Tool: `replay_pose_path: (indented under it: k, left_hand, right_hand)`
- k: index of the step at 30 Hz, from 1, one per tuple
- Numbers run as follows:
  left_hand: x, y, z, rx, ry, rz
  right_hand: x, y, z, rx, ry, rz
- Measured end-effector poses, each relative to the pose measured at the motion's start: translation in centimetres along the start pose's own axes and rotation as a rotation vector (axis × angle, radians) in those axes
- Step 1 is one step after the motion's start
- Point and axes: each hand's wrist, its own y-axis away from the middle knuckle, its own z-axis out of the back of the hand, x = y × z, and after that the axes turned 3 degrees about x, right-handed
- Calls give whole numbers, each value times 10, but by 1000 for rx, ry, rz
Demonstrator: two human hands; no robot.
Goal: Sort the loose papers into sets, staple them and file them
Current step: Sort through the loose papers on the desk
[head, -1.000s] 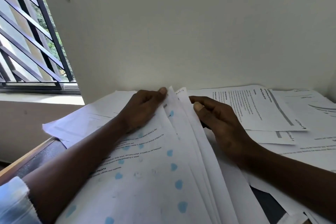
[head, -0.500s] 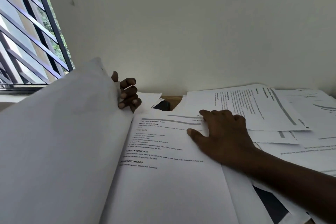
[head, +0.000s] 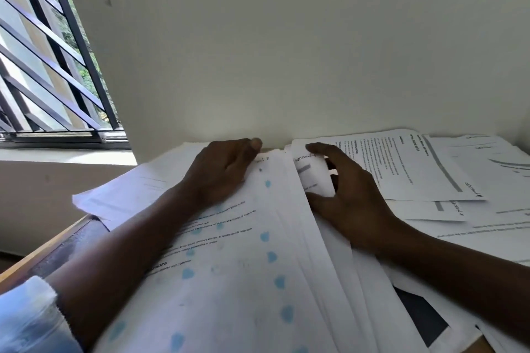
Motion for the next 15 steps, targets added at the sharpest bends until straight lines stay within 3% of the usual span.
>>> replay_pose_path:
  k: [3, 7, 13, 15]
  left_hand:
    - [-8, 2, -5, 52, -21, -22]
    - [-5, -3, -7, 97, 185, 7]
    - [-16, -3, -2, -59, 498, 80]
    - [-20, -4, 0, -136, 560, 89]
  right_hand:
    - [-3, -4, 2, 4, -112, -66]
    - [-1, -3, 4, 23, -228, -78]
    - [11, -6, 6, 164, -545, -115]
    - [14, -7, 6, 136, -582, -173]
